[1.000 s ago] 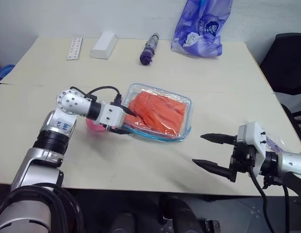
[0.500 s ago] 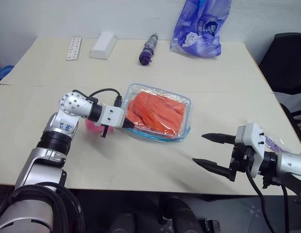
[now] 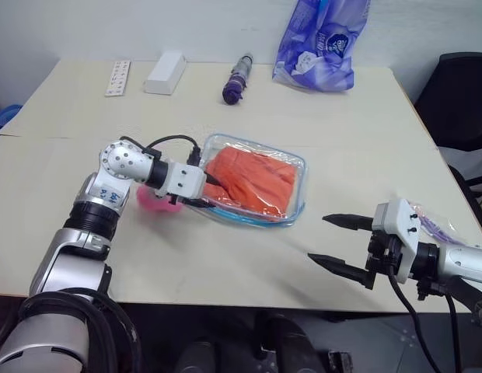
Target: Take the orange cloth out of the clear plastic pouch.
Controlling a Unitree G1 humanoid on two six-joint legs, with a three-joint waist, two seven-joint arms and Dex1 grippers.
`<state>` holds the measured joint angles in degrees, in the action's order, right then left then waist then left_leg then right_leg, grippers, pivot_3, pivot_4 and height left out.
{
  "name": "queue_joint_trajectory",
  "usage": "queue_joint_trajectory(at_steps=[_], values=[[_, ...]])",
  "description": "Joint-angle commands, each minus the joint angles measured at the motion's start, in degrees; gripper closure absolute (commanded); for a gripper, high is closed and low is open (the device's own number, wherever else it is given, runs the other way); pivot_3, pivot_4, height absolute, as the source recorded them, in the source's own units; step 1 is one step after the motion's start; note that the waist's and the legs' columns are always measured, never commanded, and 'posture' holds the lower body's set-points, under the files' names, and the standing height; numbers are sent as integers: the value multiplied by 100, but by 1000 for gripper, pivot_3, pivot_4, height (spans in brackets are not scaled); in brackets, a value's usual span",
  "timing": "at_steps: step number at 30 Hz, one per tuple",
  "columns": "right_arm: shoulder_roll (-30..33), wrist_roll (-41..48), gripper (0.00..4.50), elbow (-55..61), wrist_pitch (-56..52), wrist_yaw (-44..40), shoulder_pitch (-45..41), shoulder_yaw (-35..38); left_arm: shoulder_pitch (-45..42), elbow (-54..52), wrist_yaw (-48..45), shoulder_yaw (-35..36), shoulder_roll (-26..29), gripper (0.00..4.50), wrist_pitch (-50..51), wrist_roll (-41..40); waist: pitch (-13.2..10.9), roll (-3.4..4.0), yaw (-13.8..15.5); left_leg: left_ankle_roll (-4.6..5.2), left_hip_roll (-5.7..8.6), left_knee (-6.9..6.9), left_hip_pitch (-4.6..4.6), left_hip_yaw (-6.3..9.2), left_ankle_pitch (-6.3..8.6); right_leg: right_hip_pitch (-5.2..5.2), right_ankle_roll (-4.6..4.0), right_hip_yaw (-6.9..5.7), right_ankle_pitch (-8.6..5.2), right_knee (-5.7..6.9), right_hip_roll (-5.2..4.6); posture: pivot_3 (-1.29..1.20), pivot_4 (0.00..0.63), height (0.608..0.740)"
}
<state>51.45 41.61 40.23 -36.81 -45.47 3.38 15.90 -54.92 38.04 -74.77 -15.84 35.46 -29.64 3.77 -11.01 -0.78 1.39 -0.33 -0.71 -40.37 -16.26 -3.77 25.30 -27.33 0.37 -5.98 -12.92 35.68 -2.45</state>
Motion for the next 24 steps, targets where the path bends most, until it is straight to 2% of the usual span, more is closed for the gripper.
queue_joint_trajectory(at_steps=[1,2,5,11,15,19,21,24], values=[[-64,-27,145,111,109,-10,17,-15,-138,54,-47,-69,-20,2082,-146,86,0,0,1,0,0,0,0,0,0,0,0,0,0,0,0,0,150,740],[-69,-34,145,117,110,-5,21,-18,-150,91,-20,-94,-30,2082,-184,135,0,0,1,0,1,0,0,0,0,0,0,0,0,0,0,0,150,740],[-75,-42,145,141,109,12,39,-22,-164,153,5,-110,-61,2578,-225,174,0,0,0,0,1,0,0,1,0,-1,0,0,0,0,0,0,150,740],[-73,-39,145,154,94,59,21,-35,-201,279,-17,-69,-134,4458,-227,128,0,0,-1,0,1,0,0,0,0,0,0,0,0,0,0,0,150,740],[-60,-55,145,144,103,68,-12,-71,-220,212,-214,82,-254,4458,315,-208,0,0,3,0,1,0,0,1,0,0,0,-1,0,0,0,0,150,740],[-133,-295,145,24,188,143,-337,-478,-200,-645,-577,532,-415,4458,2526,-1255,0,-2,-4,1,6,-2,-2,1,0,-1,0,-1,0,0,1,0,150,740],[-273,-524,145,-88,230,277,-666,-827,-163,-966,-430,641,-450,4458,3145,-1389,-1,-3,-23,1,3,-3,-3,2,0,-1,0,2,0,2,3,0,150,740],[-531,-982,789,-299,400,390,-1132,-1374,-84,-1274,24,725,-581,4500,3715,-1364,0,-3,-23,1,3,-2,-2,6,-1,5,-1,8,0,7,4,0,150,740]])
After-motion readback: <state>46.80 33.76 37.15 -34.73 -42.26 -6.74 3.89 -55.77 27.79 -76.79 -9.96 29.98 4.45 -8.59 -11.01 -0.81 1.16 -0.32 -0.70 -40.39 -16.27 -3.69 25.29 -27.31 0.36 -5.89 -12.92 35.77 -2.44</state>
